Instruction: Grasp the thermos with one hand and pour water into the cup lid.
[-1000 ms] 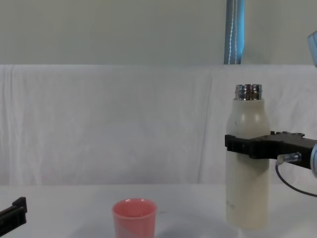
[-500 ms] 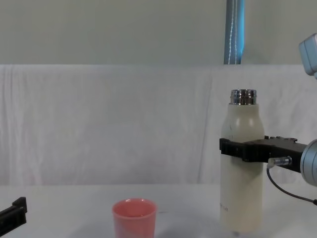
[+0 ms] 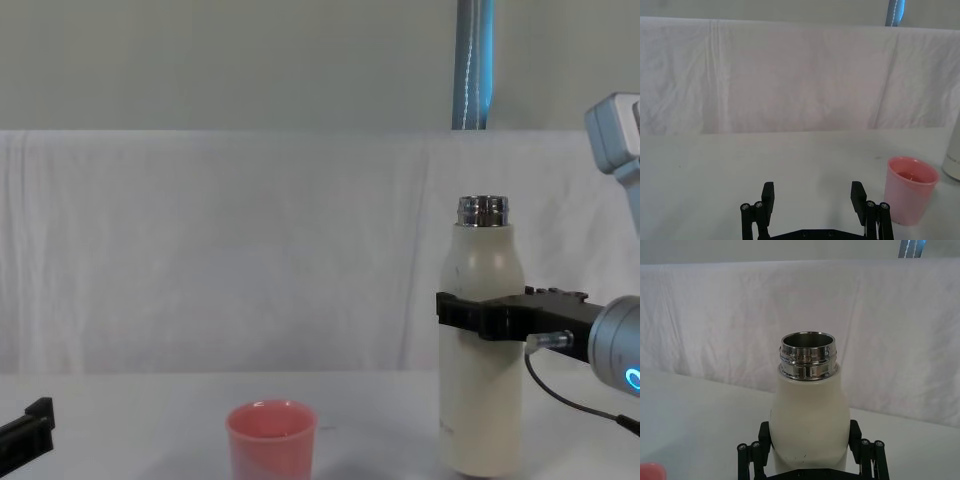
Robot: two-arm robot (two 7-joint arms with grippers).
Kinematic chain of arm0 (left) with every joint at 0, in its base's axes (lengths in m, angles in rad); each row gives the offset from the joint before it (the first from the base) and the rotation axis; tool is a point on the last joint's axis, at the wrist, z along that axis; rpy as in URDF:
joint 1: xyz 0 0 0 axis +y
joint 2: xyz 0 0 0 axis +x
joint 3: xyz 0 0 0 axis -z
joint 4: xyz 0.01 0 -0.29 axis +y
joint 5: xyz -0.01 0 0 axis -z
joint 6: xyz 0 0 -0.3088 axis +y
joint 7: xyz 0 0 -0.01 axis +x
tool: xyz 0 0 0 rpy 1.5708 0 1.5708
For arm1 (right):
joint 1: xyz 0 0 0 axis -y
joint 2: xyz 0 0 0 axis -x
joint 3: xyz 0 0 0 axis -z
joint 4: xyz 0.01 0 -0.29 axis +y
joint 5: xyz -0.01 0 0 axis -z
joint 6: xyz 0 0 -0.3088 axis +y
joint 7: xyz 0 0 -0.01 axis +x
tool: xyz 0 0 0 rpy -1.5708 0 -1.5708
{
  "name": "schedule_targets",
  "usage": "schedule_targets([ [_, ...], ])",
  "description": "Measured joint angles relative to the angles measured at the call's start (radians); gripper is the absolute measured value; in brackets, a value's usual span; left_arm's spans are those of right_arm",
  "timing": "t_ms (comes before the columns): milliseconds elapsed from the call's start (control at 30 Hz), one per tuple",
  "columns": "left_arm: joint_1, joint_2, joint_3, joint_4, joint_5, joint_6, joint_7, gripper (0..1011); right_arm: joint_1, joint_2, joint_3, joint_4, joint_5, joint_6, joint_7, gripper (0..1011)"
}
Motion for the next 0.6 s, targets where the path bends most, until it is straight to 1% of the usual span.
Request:
schedule_targets([
  [200, 0.000, 0.000, 0.000, 0.000, 0.000, 0.000, 0.000, 1001, 0.009, -0.010, -0.003, 0.021, -0.005, -0.012, -0.005, 951],
  [600, 0.000, 0.000, 0.000, 0.000, 0.000, 0.000, 0.000, 1001, 0.012, -0.015, -0.003, 0.032, -0.010, -0.014, -0.007, 951],
])
